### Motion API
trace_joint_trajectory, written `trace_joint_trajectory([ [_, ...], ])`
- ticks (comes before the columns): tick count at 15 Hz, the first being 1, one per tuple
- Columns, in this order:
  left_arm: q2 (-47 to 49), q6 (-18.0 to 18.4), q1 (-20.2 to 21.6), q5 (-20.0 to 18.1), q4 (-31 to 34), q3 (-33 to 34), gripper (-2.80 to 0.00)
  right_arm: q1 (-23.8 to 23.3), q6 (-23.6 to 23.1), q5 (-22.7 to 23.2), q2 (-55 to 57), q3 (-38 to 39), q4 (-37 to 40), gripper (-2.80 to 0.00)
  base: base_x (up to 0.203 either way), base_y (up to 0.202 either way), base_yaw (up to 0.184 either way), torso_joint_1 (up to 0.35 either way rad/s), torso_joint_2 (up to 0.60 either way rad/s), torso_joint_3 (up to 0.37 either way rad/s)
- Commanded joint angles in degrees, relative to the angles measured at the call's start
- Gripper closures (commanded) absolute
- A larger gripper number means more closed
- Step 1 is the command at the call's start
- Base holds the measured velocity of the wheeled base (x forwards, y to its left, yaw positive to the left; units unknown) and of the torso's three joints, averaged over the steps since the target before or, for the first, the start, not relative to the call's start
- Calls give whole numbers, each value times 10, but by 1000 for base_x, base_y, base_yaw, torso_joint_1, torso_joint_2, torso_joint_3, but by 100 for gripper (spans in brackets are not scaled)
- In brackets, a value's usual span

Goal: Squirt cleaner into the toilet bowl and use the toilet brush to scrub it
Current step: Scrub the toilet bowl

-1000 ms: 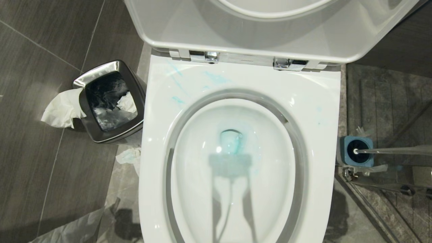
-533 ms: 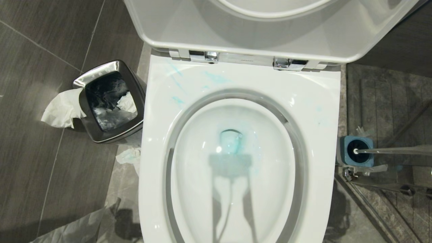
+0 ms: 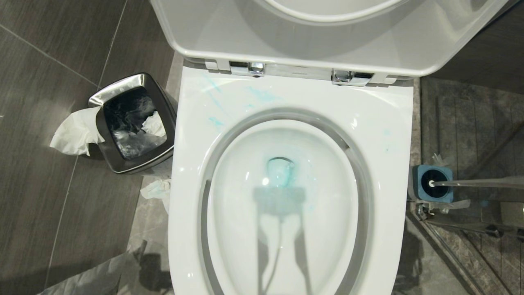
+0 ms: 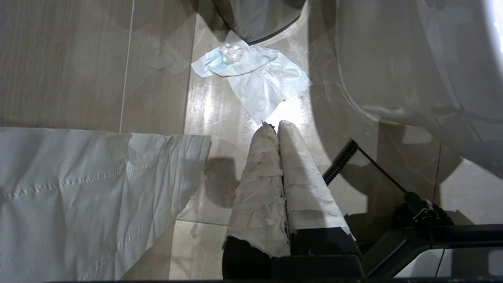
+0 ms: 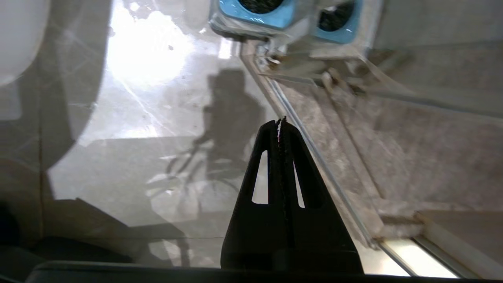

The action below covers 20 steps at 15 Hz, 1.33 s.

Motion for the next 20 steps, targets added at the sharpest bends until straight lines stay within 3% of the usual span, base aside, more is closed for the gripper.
trace_joint_trajectory([
  [1,1,0,0,0,0,1,0,30,12,0,127,5,-73,0,0,0,0,0,0,0],
  [4,1,0,0,0,0,1,0,63,32,-1,260,6,-189,0,0,0,0,0,0,0],
  [10,1,0,0,0,0,1,0,77,31,-12,508,6,-496,0,0,0,0,0,0,0],
  [12,1,0,0,0,0,1,0,78,26,-60,553,6,-579,0,0,0,0,0,0,0],
  [15,1,0,0,0,0,1,0,78,21,-131,578,6,-599,0,0,0,0,0,0,0],
  [20,1,0,0,0,0,1,0,76,20,-151,601,-20,-599,0,0,0,0,0,0,0],
])
